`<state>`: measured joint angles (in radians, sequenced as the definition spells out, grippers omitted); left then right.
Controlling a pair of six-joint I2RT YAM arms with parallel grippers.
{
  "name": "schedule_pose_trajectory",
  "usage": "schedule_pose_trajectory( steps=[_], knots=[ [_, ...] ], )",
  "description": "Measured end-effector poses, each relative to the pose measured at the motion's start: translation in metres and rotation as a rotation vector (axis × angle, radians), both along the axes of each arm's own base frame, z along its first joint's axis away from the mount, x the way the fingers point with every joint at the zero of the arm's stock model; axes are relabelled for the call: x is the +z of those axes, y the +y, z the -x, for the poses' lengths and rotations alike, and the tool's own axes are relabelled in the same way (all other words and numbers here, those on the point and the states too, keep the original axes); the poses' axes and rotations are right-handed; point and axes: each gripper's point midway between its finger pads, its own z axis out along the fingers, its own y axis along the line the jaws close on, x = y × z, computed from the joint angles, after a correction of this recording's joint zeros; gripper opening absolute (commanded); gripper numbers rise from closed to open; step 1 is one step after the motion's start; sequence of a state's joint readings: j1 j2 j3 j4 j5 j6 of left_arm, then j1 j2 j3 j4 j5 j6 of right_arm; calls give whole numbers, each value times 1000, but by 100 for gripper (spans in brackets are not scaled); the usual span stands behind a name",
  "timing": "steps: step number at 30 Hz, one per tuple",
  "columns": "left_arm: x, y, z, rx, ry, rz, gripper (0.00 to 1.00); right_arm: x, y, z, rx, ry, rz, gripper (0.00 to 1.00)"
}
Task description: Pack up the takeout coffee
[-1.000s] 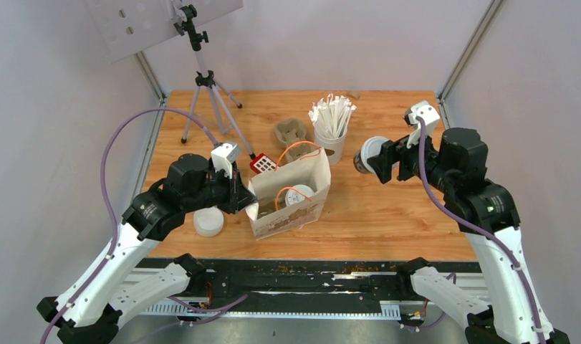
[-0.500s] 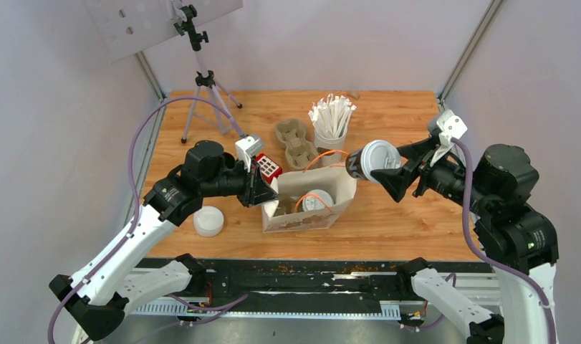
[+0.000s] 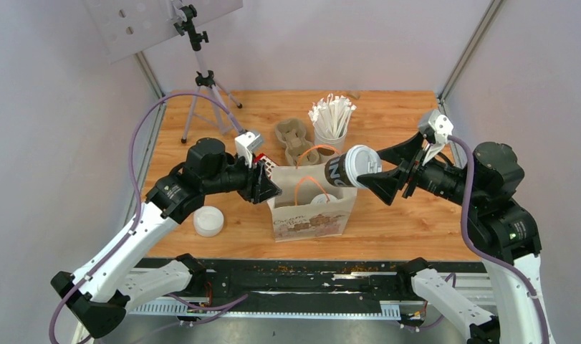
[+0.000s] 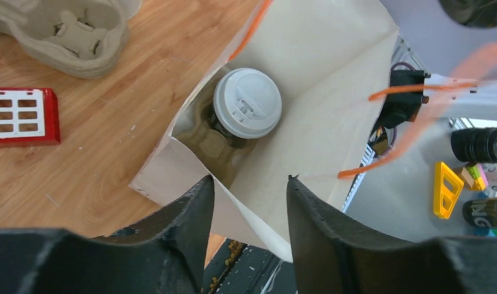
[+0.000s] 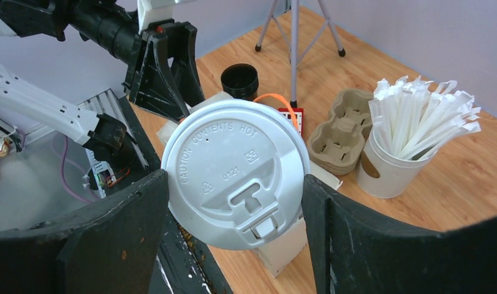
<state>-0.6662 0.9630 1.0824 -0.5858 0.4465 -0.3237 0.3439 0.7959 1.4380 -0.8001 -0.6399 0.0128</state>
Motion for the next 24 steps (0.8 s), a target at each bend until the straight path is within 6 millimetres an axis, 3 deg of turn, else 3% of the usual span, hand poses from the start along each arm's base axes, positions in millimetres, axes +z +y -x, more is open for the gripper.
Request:
schedule_pose_trajectory(
  steps=[11,16,20,24],
  knots=[
    [24,22,-8,169,-29,14,61,-36,11,-15,40,67,48,73],
    [11,27,-4,206,54,-18,60,-51,23,-20,87,79,94,73],
    [0,29,-3,228,104,-50,49,-64,41,-22,135,79,153,73],
    [-2,31,-6,247,107,-57,28,-79,61,-21,178,70,225,73]
  ],
)
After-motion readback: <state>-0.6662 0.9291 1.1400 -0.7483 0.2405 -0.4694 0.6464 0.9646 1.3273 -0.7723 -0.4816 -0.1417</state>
